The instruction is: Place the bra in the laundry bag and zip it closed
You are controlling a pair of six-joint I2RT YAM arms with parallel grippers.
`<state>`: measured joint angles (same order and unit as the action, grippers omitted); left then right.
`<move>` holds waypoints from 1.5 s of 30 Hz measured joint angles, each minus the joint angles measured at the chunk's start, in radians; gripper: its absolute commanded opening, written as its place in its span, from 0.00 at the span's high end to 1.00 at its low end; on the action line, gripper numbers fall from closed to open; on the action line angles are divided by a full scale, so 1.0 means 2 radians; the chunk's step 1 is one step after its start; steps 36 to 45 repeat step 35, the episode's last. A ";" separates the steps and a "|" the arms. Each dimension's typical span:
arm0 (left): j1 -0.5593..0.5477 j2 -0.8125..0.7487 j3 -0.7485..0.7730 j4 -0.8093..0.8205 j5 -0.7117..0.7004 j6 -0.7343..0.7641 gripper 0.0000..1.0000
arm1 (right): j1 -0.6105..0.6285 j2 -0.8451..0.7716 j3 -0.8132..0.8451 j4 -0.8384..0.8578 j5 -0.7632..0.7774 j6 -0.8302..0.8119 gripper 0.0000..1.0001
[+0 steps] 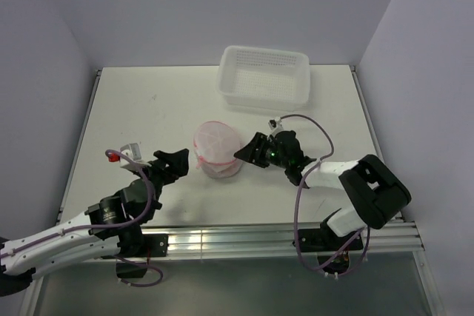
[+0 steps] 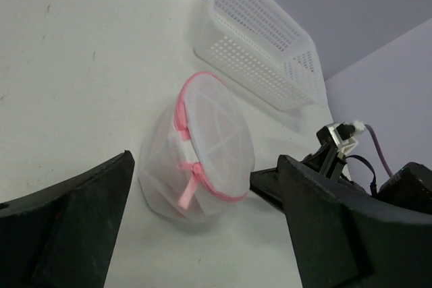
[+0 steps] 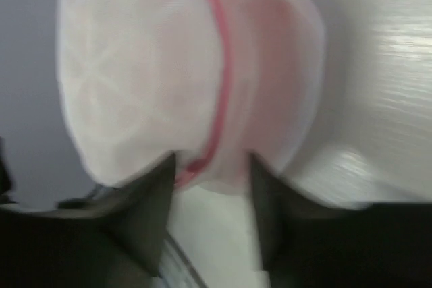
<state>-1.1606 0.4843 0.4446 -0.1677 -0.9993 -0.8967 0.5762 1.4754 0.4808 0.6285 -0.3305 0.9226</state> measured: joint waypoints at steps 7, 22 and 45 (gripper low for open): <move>0.000 -0.016 0.022 -0.030 0.003 0.014 0.01 | 0.000 -0.103 -0.010 -0.064 0.043 -0.036 0.00; 0.000 -0.009 0.163 -0.085 0.019 0.104 0.01 | 0.000 -0.494 0.037 -0.306 0.202 -0.149 0.00; 0.000 -0.054 0.167 -0.114 0.045 0.127 0.01 | 0.000 -0.574 0.051 -0.411 0.341 -0.172 0.00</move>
